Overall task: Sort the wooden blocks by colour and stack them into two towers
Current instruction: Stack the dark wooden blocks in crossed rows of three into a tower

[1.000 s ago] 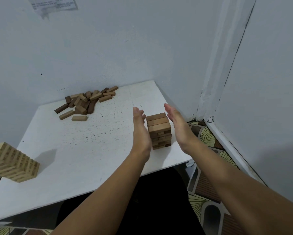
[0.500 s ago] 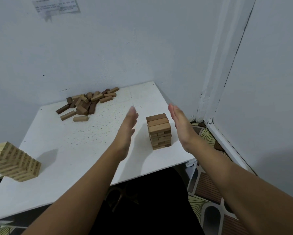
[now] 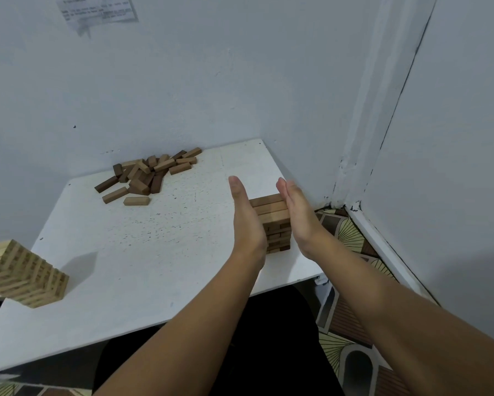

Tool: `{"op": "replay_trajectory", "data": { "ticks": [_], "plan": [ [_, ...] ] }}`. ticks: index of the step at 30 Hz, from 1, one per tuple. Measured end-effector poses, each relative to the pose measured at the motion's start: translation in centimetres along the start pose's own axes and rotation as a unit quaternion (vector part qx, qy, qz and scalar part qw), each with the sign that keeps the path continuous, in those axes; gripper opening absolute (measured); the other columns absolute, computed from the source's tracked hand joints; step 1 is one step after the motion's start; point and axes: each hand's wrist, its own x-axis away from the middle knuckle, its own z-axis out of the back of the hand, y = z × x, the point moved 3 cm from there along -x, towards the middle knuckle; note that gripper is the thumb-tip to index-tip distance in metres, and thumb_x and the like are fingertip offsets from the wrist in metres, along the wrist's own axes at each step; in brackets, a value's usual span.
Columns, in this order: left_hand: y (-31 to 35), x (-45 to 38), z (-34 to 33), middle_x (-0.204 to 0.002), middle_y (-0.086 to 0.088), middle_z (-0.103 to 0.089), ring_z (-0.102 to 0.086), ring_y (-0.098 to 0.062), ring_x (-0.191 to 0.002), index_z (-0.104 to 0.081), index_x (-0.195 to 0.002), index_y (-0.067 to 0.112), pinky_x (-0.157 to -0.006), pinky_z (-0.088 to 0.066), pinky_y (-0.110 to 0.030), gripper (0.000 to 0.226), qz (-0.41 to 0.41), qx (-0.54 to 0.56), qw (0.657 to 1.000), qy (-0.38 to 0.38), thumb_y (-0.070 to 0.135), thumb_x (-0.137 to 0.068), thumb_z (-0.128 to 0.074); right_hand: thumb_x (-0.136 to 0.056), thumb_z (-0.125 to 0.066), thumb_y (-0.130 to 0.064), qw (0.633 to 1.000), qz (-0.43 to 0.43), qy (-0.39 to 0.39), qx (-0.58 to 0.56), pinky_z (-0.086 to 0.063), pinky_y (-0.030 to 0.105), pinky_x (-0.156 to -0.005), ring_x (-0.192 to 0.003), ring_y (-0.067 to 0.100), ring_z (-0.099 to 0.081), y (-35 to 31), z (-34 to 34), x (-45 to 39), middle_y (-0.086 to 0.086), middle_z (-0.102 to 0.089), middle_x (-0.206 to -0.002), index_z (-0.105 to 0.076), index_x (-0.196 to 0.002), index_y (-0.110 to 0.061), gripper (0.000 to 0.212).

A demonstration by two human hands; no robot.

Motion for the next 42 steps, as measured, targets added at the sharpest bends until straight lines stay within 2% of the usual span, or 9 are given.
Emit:
{"op": "replay_trajectory", "data": {
  "ticks": [4, 7, 10, 17, 21, 26, 30, 37, 42],
  "plan": [
    [-0.4, -0.5, 0.4, -0.159, 0.021, -0.04, -0.034, -0.005, -0.149, -0.036, -0.158, 0.04, -0.125, -0.022, -0.041, 0.096, 0.0, -0.014, 1.0, -0.003, 0.096, -0.082, -0.018, -0.106, -0.021, -0.061, 1.0, 0.002, 0.001, 0.001, -0.008, 0.031, -0.122, -0.152, -0.002, -0.016, 0.1, 0.0, 0.0, -0.017, -0.025, -0.167, -0.027, -0.161, -0.031, 0.063],
    [-0.5, -0.6, 0.1, -0.115, 0.031, -0.066, -0.061, 0.009, -0.11, -0.055, -0.132, 0.042, -0.102, -0.039, -0.025, 0.065, 0.003, -0.031, 0.999, 0.012, 0.082, -0.095, -0.019, -0.107, -0.021, -0.058, 1.0, 0.005, 0.004, -0.002, -0.013, 0.028, -0.12, -0.149, -0.002, -0.023, 0.2, -0.1, 0.1, -0.015, -0.032, -0.164, -0.032, -0.159, -0.029, 0.06],
    [-0.3, 0.0, -0.2, -0.077, 0.039, -0.068, -0.065, 0.019, -0.078, -0.058, -0.103, 0.045, -0.083, -0.043, -0.018, 0.05, 0.003, -0.053, 0.998, 0.016, 0.074, -0.1, -0.018, -0.108, -0.021, -0.058, 1.0, 0.005, 0.006, -0.005, -0.012, 0.039, -0.128, -0.151, 0.001, -0.024, 0.4, -0.1, -0.1, -0.016, -0.035, -0.162, -0.034, -0.158, -0.03, 0.059],
    [-0.3, 0.2, -0.4, -0.057, 0.04, -0.06, -0.059, 0.022, -0.058, -0.055, -0.095, 0.04, -0.074, -0.041, -0.017, 0.047, 0.01, -0.02, 1.0, 0.022, 0.067, -0.104, -0.017, -0.091, -0.026, -0.071, 1.0, 0.001, 0.004, 0.002, -0.016, 0.044, -0.128, -0.148, 0.001, -0.031, 0.6, -0.2, -0.3, -0.021, -0.045, -0.154, -0.042, -0.154, -0.034, 0.075],
    [-1.2, -0.8, 0.0, -0.07, 0.037, -0.065, -0.063, 0.015, -0.078, -0.057, -0.123, 0.041, -0.096, -0.045, -0.024, 0.055, 0.0, -0.008, 1.0, 0.027, 0.075, -0.1, -0.021, -0.104, -0.024, -0.063, 1.0, 0.007, 0.009, -0.007, -0.016, 0.042, -0.128, -0.147, 0.001, -0.032, 0.6, -0.1, -0.3, -0.018, -0.045, -0.155, -0.041, -0.155, -0.031, 0.063],
    [-1.7, -1.4, 0.3, -0.138, 0.028, -0.056, -0.05, -0.003, -0.136, -0.045, -0.152, 0.038, -0.117, -0.034, -0.035, 0.09, -0.004, 0.002, 1.0, 0.008, 0.092, -0.085, -0.02, -0.107, -0.022, -0.058, 0.999, 0.012, 0.024, -0.019, -0.017, 0.037, -0.125, -0.148, 0.002, -0.031, 0.4, 0.1, -0.2, -0.012, -0.042, -0.159, -0.037, -0.157, -0.032, 0.059],
    [-1.5, -0.7, 0.1, -0.072, 0.029, -0.072, -0.069, 0.013, -0.068, -0.057, -0.092, 0.045, -0.07, -0.045, -0.018, 0.056, 0.016, -0.017, 1.0, 0.012, 0.078, -0.097, -0.012, -0.107, -0.021, -0.058, 0.999, 0.004, 0.028, -0.043, -0.015, 0.039, -0.129, -0.15, 0.003, -0.029, 0.8, 0.3, -0.2, -0.01, -0.036, -0.163, -0.03, -0.161, -0.025, 0.064],
    [-1.7, -0.4, -0.2, -0.065, 0.025, -0.071, -0.067, 0.012, -0.06, -0.057, -0.085, 0.04, -0.063, -0.046, -0.018, 0.059, 0.024, -0.005, 1.0, 0.0, 0.073, -0.1, -0.011, -0.107, -0.02, -0.059, 0.999, -0.022, 0.018, -0.045, -0.036, 0.03, -0.103, -0.105, -0.008, -0.055, 1.2, 0.3, 0.0, -0.028, -0.056, -0.118, -0.039, -0.156, -0.029, 0.06],
    [-1.5, -0.2, -0.1, -0.069, 0.021, -0.074, -0.069, 0.008, -0.063, -0.06, -0.085, 0.039, -0.061, -0.047, -0.017, 0.061, 0.021, -0.002, 1.0, -0.005, 0.074, -0.099, -0.012, -0.107, -0.02, -0.059, 0.999, -0.031, 0.012, -0.043, -0.036, 0.03, -0.103, -0.114, -0.004, -0.055, 1.1, 0.2, 0.2, -0.017, -0.057, -0.137, -0.041, -0.156, -0.026, 0.062]
  ]
}}
